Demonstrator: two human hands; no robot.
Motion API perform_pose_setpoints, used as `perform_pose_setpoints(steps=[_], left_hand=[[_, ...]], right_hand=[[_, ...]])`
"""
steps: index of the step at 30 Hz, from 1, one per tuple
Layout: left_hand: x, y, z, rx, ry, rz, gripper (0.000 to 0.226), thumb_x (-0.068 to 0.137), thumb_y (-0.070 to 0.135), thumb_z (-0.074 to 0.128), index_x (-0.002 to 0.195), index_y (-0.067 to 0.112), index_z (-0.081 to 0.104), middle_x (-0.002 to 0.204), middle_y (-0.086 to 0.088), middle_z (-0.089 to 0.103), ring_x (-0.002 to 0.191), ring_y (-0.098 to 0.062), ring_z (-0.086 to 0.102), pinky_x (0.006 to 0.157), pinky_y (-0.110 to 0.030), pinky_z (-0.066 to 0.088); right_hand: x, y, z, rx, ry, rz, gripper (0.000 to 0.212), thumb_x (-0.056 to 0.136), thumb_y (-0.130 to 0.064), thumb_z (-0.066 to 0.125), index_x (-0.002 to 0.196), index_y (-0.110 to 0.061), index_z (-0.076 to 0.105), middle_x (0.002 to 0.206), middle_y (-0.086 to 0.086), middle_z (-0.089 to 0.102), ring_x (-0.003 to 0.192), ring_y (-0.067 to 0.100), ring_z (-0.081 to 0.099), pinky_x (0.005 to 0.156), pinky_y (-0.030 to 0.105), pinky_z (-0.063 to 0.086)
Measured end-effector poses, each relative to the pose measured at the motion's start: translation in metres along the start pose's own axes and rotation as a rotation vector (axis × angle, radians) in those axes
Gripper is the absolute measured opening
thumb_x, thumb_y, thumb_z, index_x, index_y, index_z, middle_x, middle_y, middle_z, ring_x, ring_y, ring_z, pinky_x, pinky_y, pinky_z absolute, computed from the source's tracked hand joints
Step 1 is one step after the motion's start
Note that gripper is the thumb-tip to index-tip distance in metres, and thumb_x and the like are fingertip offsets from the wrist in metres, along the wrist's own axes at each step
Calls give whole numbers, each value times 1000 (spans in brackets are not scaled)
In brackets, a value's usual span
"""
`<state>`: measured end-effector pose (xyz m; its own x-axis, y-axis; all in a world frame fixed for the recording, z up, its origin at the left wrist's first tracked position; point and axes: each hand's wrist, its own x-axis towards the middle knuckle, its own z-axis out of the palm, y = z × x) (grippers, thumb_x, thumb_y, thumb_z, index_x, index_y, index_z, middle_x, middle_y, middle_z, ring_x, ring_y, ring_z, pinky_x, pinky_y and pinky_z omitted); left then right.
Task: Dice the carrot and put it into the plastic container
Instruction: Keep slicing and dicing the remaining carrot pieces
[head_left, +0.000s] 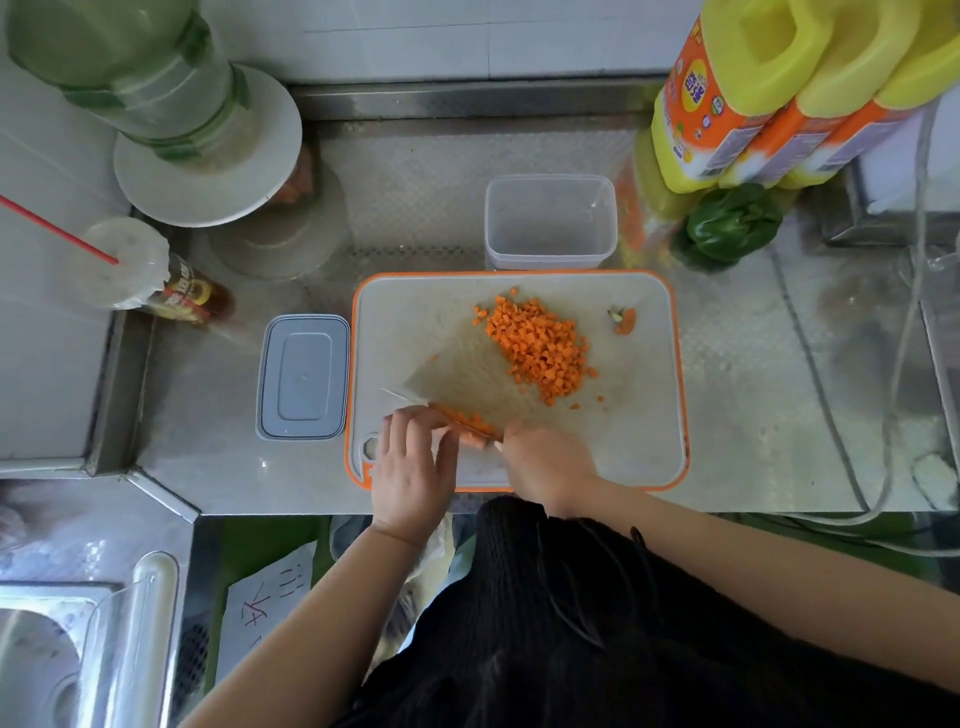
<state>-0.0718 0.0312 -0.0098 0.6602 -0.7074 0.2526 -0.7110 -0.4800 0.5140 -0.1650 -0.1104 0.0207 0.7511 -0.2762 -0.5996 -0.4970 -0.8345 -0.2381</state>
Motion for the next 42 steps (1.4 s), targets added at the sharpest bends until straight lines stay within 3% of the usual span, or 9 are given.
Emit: perform_pose_setpoints(steps=[3,8,15,19,25,27,34,39,42], left_hand=[[38,15,-16,171,-115,7,32,97,30,41,93,11,66,99,-7,64,93,-32,54,86,-39,39],[92,19,-11,425,-714,21,43,104,37,22,107,17,61,110,-2,60,109,-26,49,97,-39,32],[96,-2,-26,77,-297,-97,24,96,14,42,96,13,65,98,-4,65,94,-29,53,81,-38,42],[91,-1,-35,-55,-62,-158,26,97,15,40,99,9,65,100,-5,65,97,-24,53,81,-28,38],[93,13,-36,-144,114,-156,26,99,14,40,102,5,64,101,-7,64,97,-24,53,83,-22,36],[97,18,-34,-147,77,-91,23,98,13,42,101,6,64,102,-5,63,97,-23,52,86,-29,40],[100,37,-15,35,-492,271,40,95,36,31,91,17,66,95,0,62,87,-26,53,79,-41,45],[104,41,-3,84,-413,179,29,98,26,42,102,15,68,105,-4,60,97,-29,54,81,-41,45],[127,37,2,248,-622,182,27,98,21,51,120,22,66,123,-2,62,113,-29,51,93,-40,40]], right_hand=[[-6,-1,2,-61,84,-18,28,91,-15,58,113,-2,48,66,3,52,56,25,51,42,28,29],[-10,-5,4,-61,104,0,29,85,-2,55,112,-3,48,57,-2,38,47,18,39,39,24,20],[-19,8,9,69,204,-18,10,99,-21,45,103,-13,40,55,-4,38,42,14,33,40,27,26],[-26,16,1,99,332,-12,32,103,-38,32,104,-8,45,58,-2,44,47,22,41,44,30,30],[-28,28,-4,64,487,82,29,92,-36,57,91,-8,51,49,-1,45,37,22,38,37,22,17],[-29,32,-7,6,550,115,30,75,-25,76,77,-6,53,41,-2,41,28,20,29,37,15,9],[-35,39,2,-50,629,145,27,69,-17,76,81,-3,57,54,2,48,43,21,49,38,25,26],[-38,40,3,-89,678,129,25,68,-14,74,86,-2,60,57,2,51,47,21,50,43,26,24],[-39,40,4,-102,688,108,20,68,-9,72,82,-5,59,57,1,50,47,20,49,46,27,23]])
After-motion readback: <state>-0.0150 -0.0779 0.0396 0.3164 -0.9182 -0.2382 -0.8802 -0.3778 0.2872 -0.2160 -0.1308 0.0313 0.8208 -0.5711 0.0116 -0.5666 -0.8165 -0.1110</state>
